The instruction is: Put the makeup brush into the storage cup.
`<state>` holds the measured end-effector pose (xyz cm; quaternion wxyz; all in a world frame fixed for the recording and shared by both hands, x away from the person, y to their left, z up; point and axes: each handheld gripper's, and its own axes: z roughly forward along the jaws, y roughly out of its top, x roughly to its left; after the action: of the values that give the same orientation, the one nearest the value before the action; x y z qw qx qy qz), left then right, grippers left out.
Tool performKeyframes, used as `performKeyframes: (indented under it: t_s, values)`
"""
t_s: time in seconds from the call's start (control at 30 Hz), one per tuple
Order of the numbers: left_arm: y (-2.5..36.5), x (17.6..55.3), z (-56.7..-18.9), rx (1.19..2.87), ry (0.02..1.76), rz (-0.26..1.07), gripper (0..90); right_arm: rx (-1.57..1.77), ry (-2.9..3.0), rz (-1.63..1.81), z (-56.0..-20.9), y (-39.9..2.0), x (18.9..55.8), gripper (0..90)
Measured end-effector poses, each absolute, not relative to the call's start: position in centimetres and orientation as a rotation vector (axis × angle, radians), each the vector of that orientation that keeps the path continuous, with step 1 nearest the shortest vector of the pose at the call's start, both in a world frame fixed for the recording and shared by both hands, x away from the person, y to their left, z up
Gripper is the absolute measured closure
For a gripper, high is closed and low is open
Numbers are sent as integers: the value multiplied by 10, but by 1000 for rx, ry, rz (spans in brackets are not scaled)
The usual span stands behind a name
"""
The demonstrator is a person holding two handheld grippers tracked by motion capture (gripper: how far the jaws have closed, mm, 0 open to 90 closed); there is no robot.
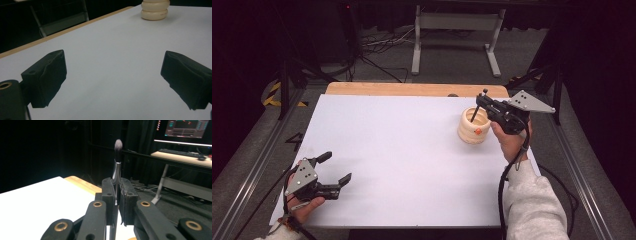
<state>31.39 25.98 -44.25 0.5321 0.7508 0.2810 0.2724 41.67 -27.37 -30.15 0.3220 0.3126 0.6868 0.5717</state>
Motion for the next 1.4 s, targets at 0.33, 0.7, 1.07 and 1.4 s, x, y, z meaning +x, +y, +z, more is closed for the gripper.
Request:
performKeyframes:
  t_s: [0.33,0.7,1.07,1.4]
  values:
    - [259,315,-445,1804,665,638,73,863,1779,1431,-305,-284,435,841]
    - [259,315,-445,1802,666,627,73,926,1763,1392,-317,-288,454,841]
    - [259,314,-445,1796,663,628,73,965,1770,1366,-327,-288,463,841]
    - [262,312,-443,1787,659,650,73,978,1779,1365,-335,-288,465,841]
